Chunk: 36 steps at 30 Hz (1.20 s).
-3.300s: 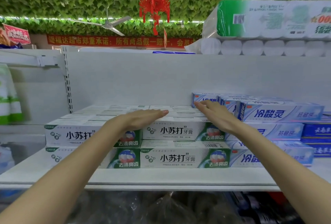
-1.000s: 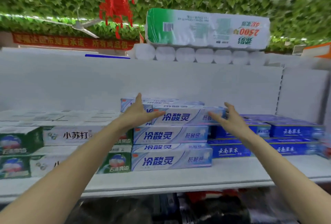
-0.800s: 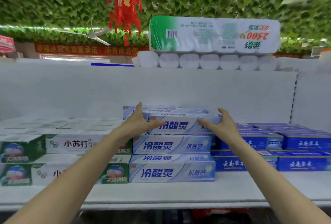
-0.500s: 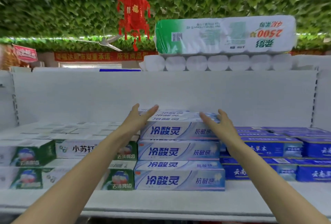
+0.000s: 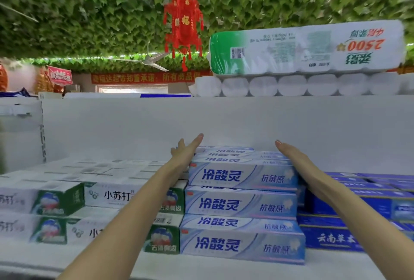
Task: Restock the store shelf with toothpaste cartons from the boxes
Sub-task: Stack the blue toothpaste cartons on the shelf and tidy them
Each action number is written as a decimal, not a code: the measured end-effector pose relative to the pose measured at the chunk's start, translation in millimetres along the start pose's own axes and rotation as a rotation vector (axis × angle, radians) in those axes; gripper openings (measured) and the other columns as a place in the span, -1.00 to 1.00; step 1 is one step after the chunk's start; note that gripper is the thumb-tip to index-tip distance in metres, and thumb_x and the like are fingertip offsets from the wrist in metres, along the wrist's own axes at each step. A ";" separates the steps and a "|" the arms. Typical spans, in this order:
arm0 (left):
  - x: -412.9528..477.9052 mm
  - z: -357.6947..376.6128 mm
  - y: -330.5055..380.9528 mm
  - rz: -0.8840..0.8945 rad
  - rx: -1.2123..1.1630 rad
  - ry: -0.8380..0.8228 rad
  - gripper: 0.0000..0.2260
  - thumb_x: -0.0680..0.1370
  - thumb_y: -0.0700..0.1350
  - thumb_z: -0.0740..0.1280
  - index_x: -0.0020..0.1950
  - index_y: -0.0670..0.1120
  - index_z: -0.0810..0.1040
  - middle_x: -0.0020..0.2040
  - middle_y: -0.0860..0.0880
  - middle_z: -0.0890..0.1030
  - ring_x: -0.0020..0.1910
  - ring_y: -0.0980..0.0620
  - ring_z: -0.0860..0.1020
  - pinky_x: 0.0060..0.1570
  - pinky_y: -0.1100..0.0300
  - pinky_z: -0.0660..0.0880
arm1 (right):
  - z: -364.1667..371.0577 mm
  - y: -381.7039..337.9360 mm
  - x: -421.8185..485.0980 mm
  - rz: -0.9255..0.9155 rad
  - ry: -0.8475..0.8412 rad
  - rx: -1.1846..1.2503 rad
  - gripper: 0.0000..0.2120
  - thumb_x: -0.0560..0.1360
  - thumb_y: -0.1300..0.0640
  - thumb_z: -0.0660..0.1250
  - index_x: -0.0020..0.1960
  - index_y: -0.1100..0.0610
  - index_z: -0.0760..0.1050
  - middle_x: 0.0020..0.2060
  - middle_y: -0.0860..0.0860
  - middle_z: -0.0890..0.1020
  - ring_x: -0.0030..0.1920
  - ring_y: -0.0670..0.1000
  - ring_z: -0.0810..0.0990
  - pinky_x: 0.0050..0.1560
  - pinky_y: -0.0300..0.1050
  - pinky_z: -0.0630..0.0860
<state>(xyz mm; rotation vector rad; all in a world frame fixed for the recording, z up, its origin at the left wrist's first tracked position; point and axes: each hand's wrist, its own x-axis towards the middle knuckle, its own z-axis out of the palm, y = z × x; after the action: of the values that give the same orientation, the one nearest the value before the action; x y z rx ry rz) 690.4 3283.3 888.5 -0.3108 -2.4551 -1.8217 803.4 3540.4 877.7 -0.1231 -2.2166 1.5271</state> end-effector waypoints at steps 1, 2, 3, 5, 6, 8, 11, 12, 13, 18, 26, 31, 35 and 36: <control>3.3 -2.9 -2.7 -0.017 0.007 0.012 -0.05 0.39 0.47 0.19 0.59 0.00 -0.08 0.59 -0.10 -0.06 0.55 -0.15 0.04 0.48 -0.15 0.09 | -0.2 -0.7 -0.6 -0.005 -0.006 -0.007 0.35 -0.16 -0.68 0.22 0.51 -0.04 0.18 0.48 -0.08 0.26 0.43 0.02 0.30 0.45 0.12 0.21; 5.0 -5.6 -4.7 -0.029 -0.003 0.008 -0.05 0.39 0.47 0.18 0.59 0.00 -0.10 0.60 -0.09 -0.07 0.55 -0.15 0.02 0.49 -0.16 0.07 | -0.2 -1.6 -1.3 -0.011 -0.011 -0.008 0.34 -0.15 -0.67 0.22 0.51 -0.05 0.17 0.48 -0.08 0.26 0.43 0.03 0.30 0.44 0.12 0.22; 5.3 -7.4 -5.2 -0.033 -0.019 -0.007 -0.03 0.38 0.48 0.18 0.59 0.00 -0.12 0.60 -0.07 -0.08 0.56 -0.14 0.02 0.49 -0.16 0.06 | 0.2 -3.1 -2.3 -0.016 -0.019 -0.003 0.30 -0.10 -0.65 0.23 0.52 -0.04 0.17 0.48 -0.08 0.26 0.43 0.03 0.30 0.44 0.11 0.22; 6.5 -8.4 -5.5 -0.013 -0.044 -0.034 0.00 0.34 0.50 0.16 0.59 0.00 -0.12 0.60 -0.04 -0.05 0.55 -0.12 0.05 0.49 -0.14 0.07 | 1.1 -4.0 -2.9 -0.023 -0.022 0.010 0.16 0.04 -0.57 0.22 0.52 -0.03 0.16 0.49 -0.07 0.25 0.44 0.02 0.29 0.44 0.08 0.22; 7.9 -8.2 -5.1 -0.003 -0.050 -0.048 -0.01 0.34 0.49 0.16 0.59 -0.01 -0.10 0.59 -0.05 -0.01 0.54 -0.13 0.09 0.49 -0.12 0.10 | 1.9 -4.3 -3.5 -0.023 -0.023 0.022 0.13 0.07 -0.55 0.22 0.52 -0.03 0.15 0.49 -0.07 0.25 0.44 0.02 0.29 0.44 0.07 0.21; 7.2 -5.9 -2.9 -0.007 -0.067 -0.108 -0.08 0.39 0.47 0.17 0.58 -0.01 -0.01 0.57 -0.08 0.12 0.50 -0.14 0.21 0.46 -0.09 0.18 | 3.3 -2.7 -2.4 -0.014 -0.030 0.048 0.13 0.05 -0.55 0.23 0.51 -0.05 0.17 0.48 -0.08 0.27 0.42 0.02 0.32 0.45 0.09 0.22; -5.0 -3.0 0.4 -0.055 -0.106 -0.262 -0.29 0.40 0.46 0.19 0.37 0.02 0.34 0.26 -0.04 0.54 0.25 -0.15 0.53 0.33 -0.10 0.39 | 4.2 1.0 1.9 -0.008 -0.034 0.060 0.16 0.02 -0.58 0.26 0.50 -0.04 0.19 0.45 -0.05 0.33 0.39 0.03 0.38 0.43 0.13 0.26; -8.8 -3.1 1.1 -0.055 -0.128 -0.302 -0.45 0.46 0.41 0.17 0.24 0.05 0.40 0.07 0.01 0.61 0.15 -0.14 0.59 0.28 -0.09 0.45 | 4.3 2.8 3.8 -0.005 -0.036 0.071 0.19 0.01 -0.60 0.27 0.50 -0.04 0.20 0.45 -0.05 0.34 0.39 0.03 0.38 0.43 0.13 0.27; -9.8 -3.7 0.8 -0.051 -0.145 -0.326 -0.55 0.50 0.36 0.14 0.17 0.06 0.42 -0.05 0.05 0.64 0.07 -0.12 0.62 0.22 -0.08 0.49 | 4.1 5.2 5.7 0.002 -0.043 0.086 0.21 -0.01 -0.62 0.28 0.50 -0.05 0.20 0.44 -0.06 0.35 0.39 0.04 0.38 0.43 0.14 0.27; -19.9 -1.7 8.1 -0.064 -0.227 -0.332 -0.35 0.51 0.34 0.16 0.51 0.05 0.20 0.03 0.02 0.58 -0.08 -0.06 0.67 -0.05 0.04 0.59 | 7.8 5.3 5.7 0.078 -0.056 0.227 0.03 0.13 -0.55 0.34 0.45 -0.02 0.30 0.34 0.00 0.49 0.27 0.07 0.52 0.28 0.10 0.44; -17.8 4.9 8.2 -0.070 -0.401 -0.320 -0.22 0.46 0.40 0.19 0.57 0.07 0.12 0.56 -0.02 0.14 0.37 -0.14 0.42 0.22 -0.12 0.47 | 12.0 4.1 4.1 0.102 -0.023 0.437 -0.66 0.50 -0.25 0.22 0.12 -0.04 0.45 -0.12 -0.02 0.68 -0.14 0.04 0.66 -0.13 -0.06 0.53; -26.1 6.3 11.7 -0.072 -0.369 -0.290 -0.33 0.53 0.35 0.12 0.53 0.02 0.21 0.46 -0.02 0.37 0.25 -0.07 0.54 0.15 -0.04 0.52 | 13.6 -6.4 -6.3 0.106 0.019 0.444 -0.80 0.56 -0.18 0.16 -0.03 -0.06 0.39 -0.33 -0.17 0.54 -0.22 -0.06 0.57 -0.21 -0.09 0.48; -38.3 1.3 16.7 0.028 -0.301 -0.180 -0.51 0.61 0.25 0.03 0.40 -0.01 0.36 0.28 -0.09 0.57 0.21 0.00 0.57 0.15 0.05 0.45 | 8.1 -12.2 -17.9 0.104 0.042 0.224 -0.56 0.54 -0.29 0.09 0.15 0.02 0.46 0.02 0.01 0.64 0.03 0.05 0.59 0.00 -0.02 0.50; -37.2 -4.0 12.9 0.084 -0.266 -0.113 -0.44 0.61 0.25 0.04 0.51 -0.04 0.25 0.47 -0.09 0.37 0.39 -0.03 0.41 0.30 0.03 0.34 | 4.2 -8.9 -19.5 0.059 0.101 0.143 -0.47 0.54 -0.29 0.09 0.34 0.04 0.38 0.25 0.02 0.54 0.22 0.06 0.51 0.20 0.01 0.43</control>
<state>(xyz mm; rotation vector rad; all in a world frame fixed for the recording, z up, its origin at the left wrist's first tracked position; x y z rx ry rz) 729.1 3278.5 895.3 -0.5372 -2.2251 -2.1502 820.8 3527.2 878.5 -0.2180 -2.0350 1.6669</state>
